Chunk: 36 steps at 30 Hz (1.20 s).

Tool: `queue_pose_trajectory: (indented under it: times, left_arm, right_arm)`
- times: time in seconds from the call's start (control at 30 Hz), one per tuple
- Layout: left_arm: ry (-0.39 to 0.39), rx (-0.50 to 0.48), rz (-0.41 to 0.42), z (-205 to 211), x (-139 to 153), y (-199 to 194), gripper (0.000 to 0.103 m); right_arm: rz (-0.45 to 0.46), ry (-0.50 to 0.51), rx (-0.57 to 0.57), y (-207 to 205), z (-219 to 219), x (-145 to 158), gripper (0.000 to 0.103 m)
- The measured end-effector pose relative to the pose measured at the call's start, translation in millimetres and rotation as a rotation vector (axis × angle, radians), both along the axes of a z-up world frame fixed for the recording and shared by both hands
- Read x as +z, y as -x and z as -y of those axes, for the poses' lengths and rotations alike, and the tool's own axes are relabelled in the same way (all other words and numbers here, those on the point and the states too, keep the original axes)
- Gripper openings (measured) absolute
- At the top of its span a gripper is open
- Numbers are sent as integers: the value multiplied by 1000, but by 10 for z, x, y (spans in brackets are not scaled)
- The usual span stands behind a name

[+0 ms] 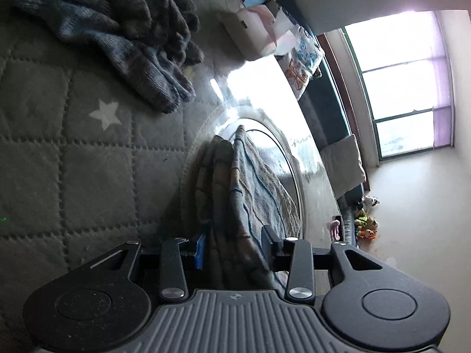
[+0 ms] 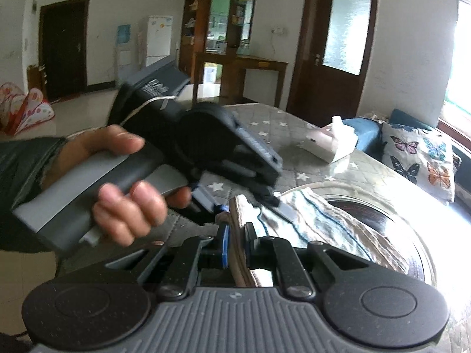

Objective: Fold clothes

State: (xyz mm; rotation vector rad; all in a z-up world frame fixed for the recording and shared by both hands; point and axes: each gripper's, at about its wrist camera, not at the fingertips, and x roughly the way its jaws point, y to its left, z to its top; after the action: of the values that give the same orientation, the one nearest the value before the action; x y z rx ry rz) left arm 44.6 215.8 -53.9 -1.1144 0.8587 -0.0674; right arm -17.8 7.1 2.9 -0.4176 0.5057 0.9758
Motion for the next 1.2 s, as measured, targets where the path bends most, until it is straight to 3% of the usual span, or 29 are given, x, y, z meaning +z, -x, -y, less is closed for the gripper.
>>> queue_pose_trajectory:
  times: [0.03, 0.1, 0.2, 0.3, 0.43, 0.6, 0.73, 0.8, 0.9, 1.2]
  left_arm:
    - [-5, -5, 4, 7, -1, -14, 38]
    - [-21, -12, 9, 2, -8, -25, 23]
    - [-49, -26, 17, -7, -18, -33, 20]
    - [-102, -50, 23, 15, -6, -35, 19]
    - [-150, -72, 40, 56, 38, -25, 18]
    - [-221, -99, 53, 116, 102, -22, 18]
    - [-290, -120, 62, 183, 144, -33, 18]
    - [-316, -129, 64, 207, 164, -36, 18]
    - [-348, -140, 66, 231, 183, -44, 18]
    - [-410, -160, 75, 286, 204, -59, 18]
  right_arm:
    - [1, 3, 5, 11, -6, -10, 9]
    - [-12, -2, 4, 1, 18, -10, 10]
    - [-63, -37, 1, -49, 136, 42, 12]
    - [-99, -64, -37, -157, 312, 98, 17]
    - [-123, -40, -188, -445, 540, 33, 17]
    - [-245, -61, -426, -1070, 880, -211, 18]
    - [-329, -98, -529, -1335, 1055, -365, 18]
    - [-347, -105, -566, -1382, 1096, -431, 19]
    - [-362, -109, -597, -1429, 1131, -489, 29]
    - [-385, -121, -616, -1414, 1133, -486, 29]
